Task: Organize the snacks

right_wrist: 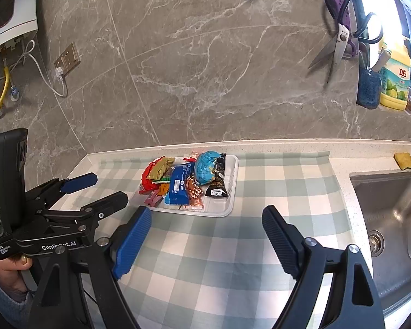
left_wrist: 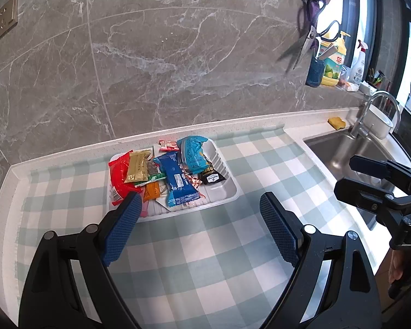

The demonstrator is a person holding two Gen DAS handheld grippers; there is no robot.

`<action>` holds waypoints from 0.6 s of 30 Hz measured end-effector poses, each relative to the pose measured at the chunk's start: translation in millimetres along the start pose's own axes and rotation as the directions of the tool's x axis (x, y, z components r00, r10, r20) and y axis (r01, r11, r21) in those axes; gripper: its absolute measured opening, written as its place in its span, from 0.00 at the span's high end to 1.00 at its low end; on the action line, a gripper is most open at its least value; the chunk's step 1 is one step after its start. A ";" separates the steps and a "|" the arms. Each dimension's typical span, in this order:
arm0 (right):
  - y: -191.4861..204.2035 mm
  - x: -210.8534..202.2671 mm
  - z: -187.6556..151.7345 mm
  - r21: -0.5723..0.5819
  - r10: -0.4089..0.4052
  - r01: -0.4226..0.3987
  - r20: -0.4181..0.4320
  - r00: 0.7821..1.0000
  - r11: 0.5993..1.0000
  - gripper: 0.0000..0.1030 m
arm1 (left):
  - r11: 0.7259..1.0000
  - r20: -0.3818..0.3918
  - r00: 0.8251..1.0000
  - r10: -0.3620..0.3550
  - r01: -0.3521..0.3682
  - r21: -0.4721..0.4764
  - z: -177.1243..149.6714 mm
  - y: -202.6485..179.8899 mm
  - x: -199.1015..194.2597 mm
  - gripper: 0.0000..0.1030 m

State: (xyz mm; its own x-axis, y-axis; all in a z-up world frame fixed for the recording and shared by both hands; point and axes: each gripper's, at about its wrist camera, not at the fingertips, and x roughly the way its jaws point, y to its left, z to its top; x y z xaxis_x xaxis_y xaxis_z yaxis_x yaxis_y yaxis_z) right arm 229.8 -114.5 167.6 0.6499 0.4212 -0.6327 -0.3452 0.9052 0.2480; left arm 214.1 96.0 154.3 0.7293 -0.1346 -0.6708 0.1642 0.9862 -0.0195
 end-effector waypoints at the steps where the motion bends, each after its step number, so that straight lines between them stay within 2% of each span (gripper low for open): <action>1: 0.2 -0.1 0.0 0.000 0.000 0.000 0.000 1.000 1.000 0.17 | 1.000 -0.001 1.000 0.000 0.000 0.001 0.0 0.1 0.1 0.15; 18: 1.1 0.2 0.9 -0.001 -0.001 0.001 0.000 1.000 1.000 0.17 | 1.000 -0.006 1.000 0.006 -0.006 -0.001 1.3 2.7 0.3 0.15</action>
State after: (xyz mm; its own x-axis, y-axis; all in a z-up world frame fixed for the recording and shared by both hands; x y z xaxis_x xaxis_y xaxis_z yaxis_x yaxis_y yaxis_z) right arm 230.1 -113.4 168.3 0.6503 0.4201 -0.6330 -0.3451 0.9056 0.2464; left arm 215.6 98.5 155.1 0.7265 -0.1280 -0.6752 0.1589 0.9872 -0.0162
